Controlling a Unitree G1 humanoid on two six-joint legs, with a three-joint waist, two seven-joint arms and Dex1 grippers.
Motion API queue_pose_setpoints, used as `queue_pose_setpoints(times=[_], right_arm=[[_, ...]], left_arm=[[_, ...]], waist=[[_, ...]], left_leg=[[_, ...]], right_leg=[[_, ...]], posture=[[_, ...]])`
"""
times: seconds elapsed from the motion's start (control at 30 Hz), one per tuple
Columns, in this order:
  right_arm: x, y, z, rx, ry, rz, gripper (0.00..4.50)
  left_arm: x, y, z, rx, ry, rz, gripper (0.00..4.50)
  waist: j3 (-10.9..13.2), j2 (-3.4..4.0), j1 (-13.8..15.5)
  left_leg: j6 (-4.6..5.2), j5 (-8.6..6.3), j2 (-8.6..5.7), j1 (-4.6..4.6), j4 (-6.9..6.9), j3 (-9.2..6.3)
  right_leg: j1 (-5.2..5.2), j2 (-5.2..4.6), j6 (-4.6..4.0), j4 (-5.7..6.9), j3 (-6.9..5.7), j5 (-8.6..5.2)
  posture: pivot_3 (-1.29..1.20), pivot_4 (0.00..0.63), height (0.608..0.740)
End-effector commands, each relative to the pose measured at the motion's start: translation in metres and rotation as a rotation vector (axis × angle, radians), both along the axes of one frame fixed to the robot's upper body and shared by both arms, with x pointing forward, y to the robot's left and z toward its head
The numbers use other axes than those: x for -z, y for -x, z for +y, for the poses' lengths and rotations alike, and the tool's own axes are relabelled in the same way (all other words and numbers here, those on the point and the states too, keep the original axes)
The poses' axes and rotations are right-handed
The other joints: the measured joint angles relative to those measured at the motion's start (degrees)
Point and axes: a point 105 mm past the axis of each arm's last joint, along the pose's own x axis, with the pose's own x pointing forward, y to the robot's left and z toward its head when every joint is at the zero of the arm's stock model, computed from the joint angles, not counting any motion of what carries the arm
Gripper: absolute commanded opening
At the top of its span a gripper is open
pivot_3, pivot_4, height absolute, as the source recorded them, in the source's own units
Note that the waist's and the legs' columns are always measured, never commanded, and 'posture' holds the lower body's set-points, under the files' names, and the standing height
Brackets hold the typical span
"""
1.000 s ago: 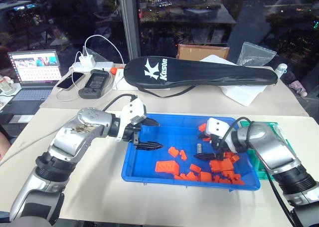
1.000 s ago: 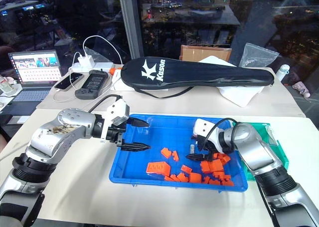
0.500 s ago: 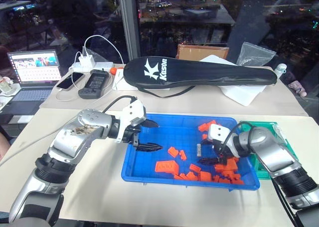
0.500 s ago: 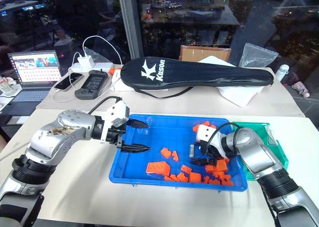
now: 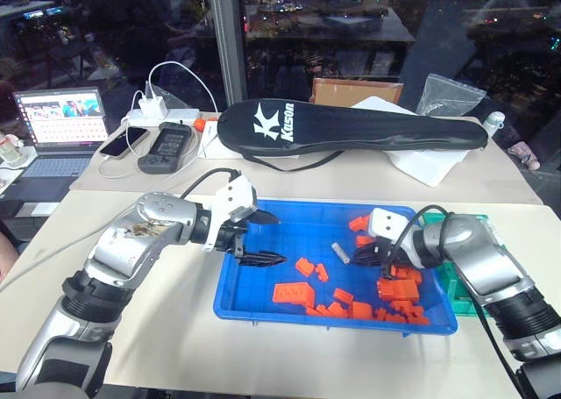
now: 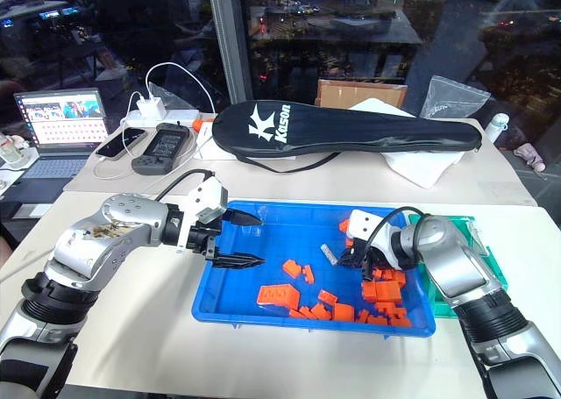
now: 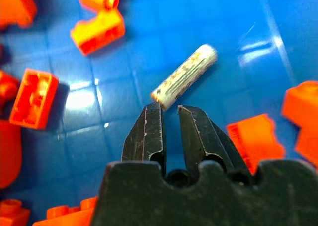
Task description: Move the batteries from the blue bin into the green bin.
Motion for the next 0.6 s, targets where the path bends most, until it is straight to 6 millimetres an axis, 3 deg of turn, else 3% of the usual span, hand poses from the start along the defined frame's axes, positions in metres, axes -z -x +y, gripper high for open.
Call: queue_pose_setpoints(times=[0.03, 0.17, 0.57, 0.6], right_arm=[[-0.022, -0.003, 0.005, -0.011, -0.020, -0.059, 2.09], [-0.024, -0.012, 0.010, 0.010, -0.017, -0.091, 3.41], [0.011, -0.017, 0.023, 0.062, -0.038, 0.009, 3.41], [0.012, -0.017, 0.023, 0.066, -0.037, 0.014, 3.16]], left_arm=[[-0.009, 0.001, 0.000, 0.010, 0.009, -0.046, 4.50], [-0.008, 0.001, 0.001, 0.006, 0.004, -0.048, 4.50], [-0.008, 0.001, 0.003, -0.006, -0.009, -0.052, 4.50], [-0.008, 0.001, 0.004, -0.005, -0.011, -0.051, 4.50]], waist=[[0.00, 0.00, -0.01], [0.00, 0.00, -0.09], [0.00, -0.01, 0.02], [0.00, -0.01, 0.00]], left_leg=[[0.00, 0.00, 0.00, 0.00, 0.00, 0.00], [0.00, 0.00, 0.00, 0.00, 0.00, 0.00], [0.00, 0.00, 0.00, -0.02, -0.03, 0.00], [0.00, 0.00, 0.00, -0.01, -0.03, 0.00]], right_leg=[[0.00, 0.00, 0.00, 0.00, 0.00, 0.00], [-0.01, 0.00, 0.00, 0.00, 0.00, 0.00], [-0.02, 0.00, -0.02, -0.01, 0.00, 0.01], [-0.02, 0.00, -0.02, -0.01, 0.00, 0.01]], posture=[[0.00, 0.150, 0.720], [0.00, 0.150, 0.720], [0.00, 0.150, 0.720], [0.00, 0.150, 0.720]])
